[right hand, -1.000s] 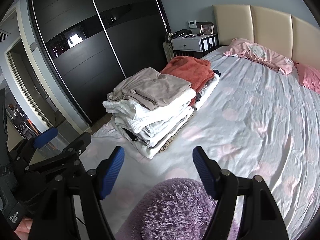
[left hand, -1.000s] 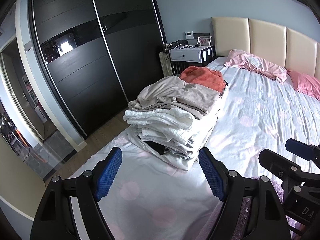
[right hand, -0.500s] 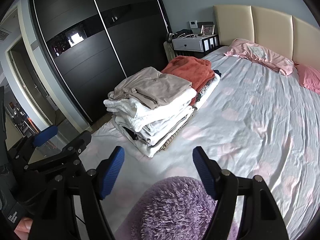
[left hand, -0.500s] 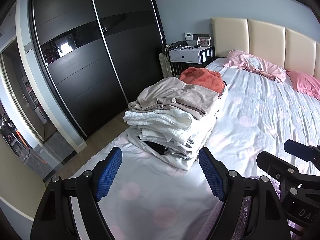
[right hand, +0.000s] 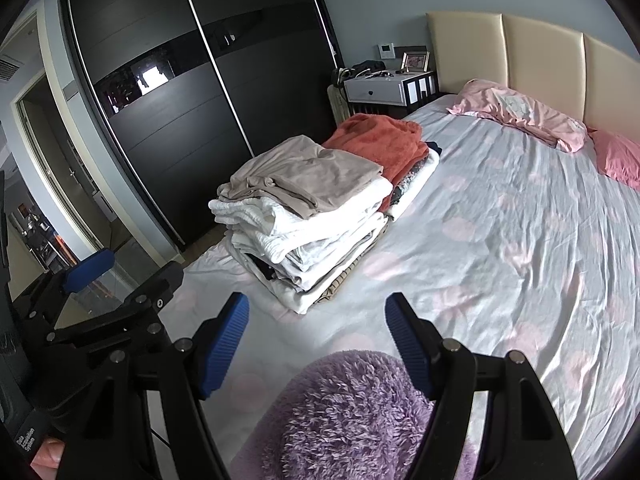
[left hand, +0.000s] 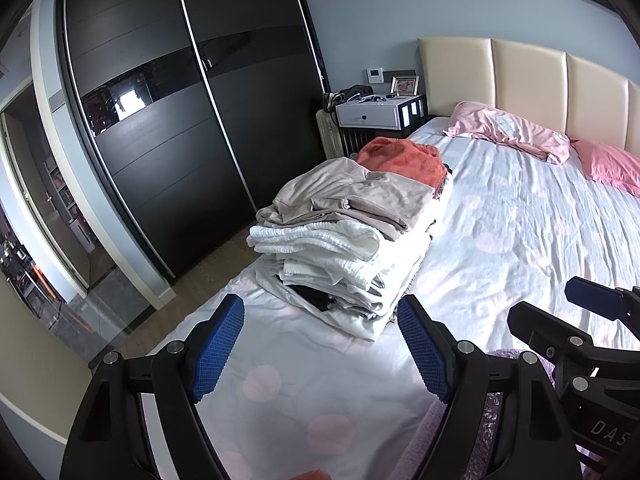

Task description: Fold clothes

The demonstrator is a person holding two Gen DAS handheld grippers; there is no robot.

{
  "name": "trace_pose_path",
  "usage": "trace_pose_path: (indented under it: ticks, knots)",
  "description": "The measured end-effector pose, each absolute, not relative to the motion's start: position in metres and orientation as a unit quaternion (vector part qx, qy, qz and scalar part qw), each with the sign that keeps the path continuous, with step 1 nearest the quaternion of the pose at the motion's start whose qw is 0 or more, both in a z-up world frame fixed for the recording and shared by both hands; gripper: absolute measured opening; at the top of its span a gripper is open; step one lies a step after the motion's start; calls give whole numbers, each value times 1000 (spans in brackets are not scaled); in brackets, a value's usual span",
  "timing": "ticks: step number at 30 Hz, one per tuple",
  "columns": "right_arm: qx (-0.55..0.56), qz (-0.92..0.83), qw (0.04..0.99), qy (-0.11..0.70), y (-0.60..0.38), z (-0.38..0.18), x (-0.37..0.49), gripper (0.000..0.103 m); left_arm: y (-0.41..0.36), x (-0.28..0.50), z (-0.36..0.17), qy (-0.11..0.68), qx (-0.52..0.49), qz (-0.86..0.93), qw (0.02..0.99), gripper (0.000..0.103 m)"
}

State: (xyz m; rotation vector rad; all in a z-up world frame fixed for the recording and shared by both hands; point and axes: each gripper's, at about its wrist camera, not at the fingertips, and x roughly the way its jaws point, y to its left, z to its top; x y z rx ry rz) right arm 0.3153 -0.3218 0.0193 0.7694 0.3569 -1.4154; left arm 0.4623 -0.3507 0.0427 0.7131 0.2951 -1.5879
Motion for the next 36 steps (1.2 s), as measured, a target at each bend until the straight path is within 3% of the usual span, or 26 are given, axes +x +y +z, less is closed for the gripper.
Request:
trace_pose_path:
  ticks: [36]
  knots:
    - [343,-653,659,151,-313,28,292,70,-352,434,52,118,322,-704,621,80]
